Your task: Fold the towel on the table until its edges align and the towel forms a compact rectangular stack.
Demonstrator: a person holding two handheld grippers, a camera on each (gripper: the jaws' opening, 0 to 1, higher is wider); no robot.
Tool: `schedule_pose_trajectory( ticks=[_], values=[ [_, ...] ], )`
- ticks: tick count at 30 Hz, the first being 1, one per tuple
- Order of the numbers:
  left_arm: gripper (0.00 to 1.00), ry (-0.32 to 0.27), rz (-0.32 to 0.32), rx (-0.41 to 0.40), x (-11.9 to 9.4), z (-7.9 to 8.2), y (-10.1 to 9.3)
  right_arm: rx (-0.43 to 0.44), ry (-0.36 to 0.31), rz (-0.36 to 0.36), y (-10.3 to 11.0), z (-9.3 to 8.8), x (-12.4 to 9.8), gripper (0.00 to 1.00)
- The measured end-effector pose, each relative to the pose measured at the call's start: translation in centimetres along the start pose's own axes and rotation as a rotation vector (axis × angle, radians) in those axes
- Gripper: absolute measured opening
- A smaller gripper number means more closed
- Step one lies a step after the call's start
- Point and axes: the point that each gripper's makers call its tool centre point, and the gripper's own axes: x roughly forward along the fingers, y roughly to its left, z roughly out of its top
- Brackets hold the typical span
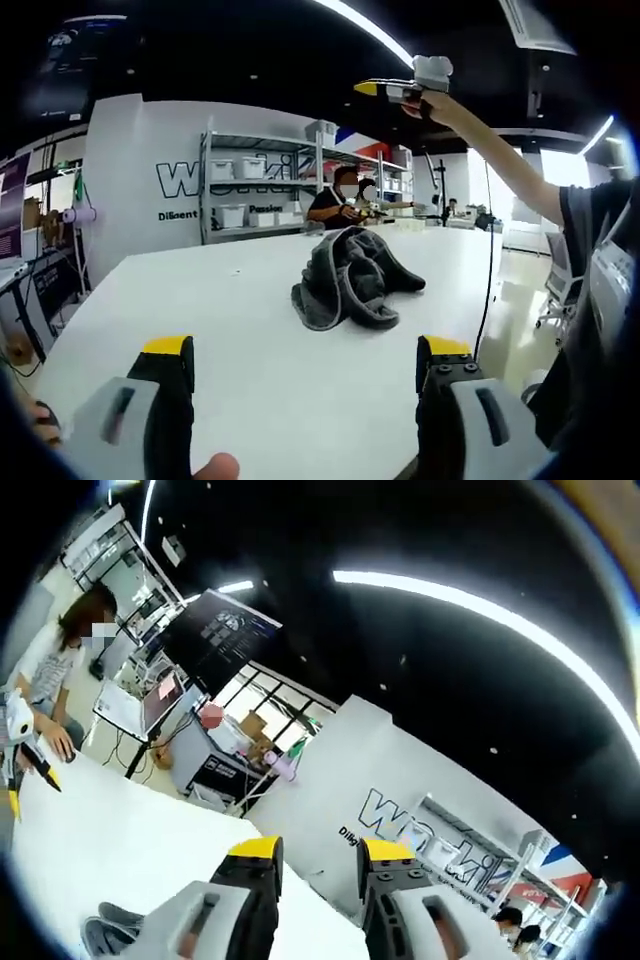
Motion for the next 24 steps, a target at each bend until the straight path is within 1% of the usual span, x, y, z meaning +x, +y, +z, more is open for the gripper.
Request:
schedule_pose_trajectory(
  ticks=[1, 2, 4, 5, 7, 9, 11, 13, 14, 15, 18, 21, 23, 24],
  values=[
    [0.95, 0.001, -0.005, 0.001, 0.2, 0.0, -0.1, 0.046, 0.029, 0.02, 0.4, -1.0, -0.8, 0.35],
    [0.95, 0.003, -0.01, 0.001, 0.4, 0.0, -0.2, 0.072, 0.046, 0.034, 0.7, -1.6, -1.2, 0.41],
    [0.95, 0.01, -0.021, 0.004, 0.9, -0.1, -0.5, 0.1, 0.106, 0.08, 1.6, -3.3, -2.4, 0.5],
    [0.95, 0.014, -0.026, 0.006, 1.1, -0.1, -0.7, 0.106, 0.139, 0.077, 1.7, -4.2, -3.0, 0.53],
    [0.95, 0.019, -0.04, 0.007, 1.5, -0.2, -1.0, 0.098, 0.162, 0.06, 2.0, -5.5, -4.3, 0.57],
    [0.95, 0.024, -0.052, 0.007, 1.9, -0.3, -1.4, 0.092, 0.185, 0.068, 2.8, -6.7, -5.7, 0.63],
    [0.95, 0.028, -0.058, 0.008, 2.2, -0.3, -1.6, 0.115, 0.223, 0.085, 3.8, -8.3, -7.4, 0.68],
    [0.95, 0.03, -0.062, 0.008, 2.3, -0.3, -1.7, 0.133, 0.254, 0.112, 4.9, -9.5, -8.7, 0.7],
    [0.95, 0.033, -0.063, 0.008, 2.4, -0.4, -1.7, 0.137, 0.257, 0.114, 5.1, -9.6, -9.0, 0.72],
    [0.95, 0.036, -0.063, 0.009, 2.5, -0.4, -1.7, 0.162, 0.272, 0.127, 6.3, -10.4, -10.1, 0.74],
    [0.95, 0.042, -0.062, 0.006, 2.6, -0.5, -1.6, 0.207, 0.293, 0.147, 8.0, -11.6, -11.6, 0.77],
    [0.95, 0.053, -0.062, 0.007, 2.7, -0.7, -1.6, 0.286, 0.374, 0.204, 10.2, -13.1, -13.4, 0.8],
    [0.95, 0.06, -0.063, 0.011, 2.8, -0.7, -1.6, 0.328, 0.393, 0.242, 11.5, -13.5, -14.3, 0.81],
    [0.95, 0.062, -0.064, 0.012, 2.8, -0.7, -1.6, 0.336, 0.386, 0.243, 11.9, -13.5, -14.6, 0.81]
  ],
)
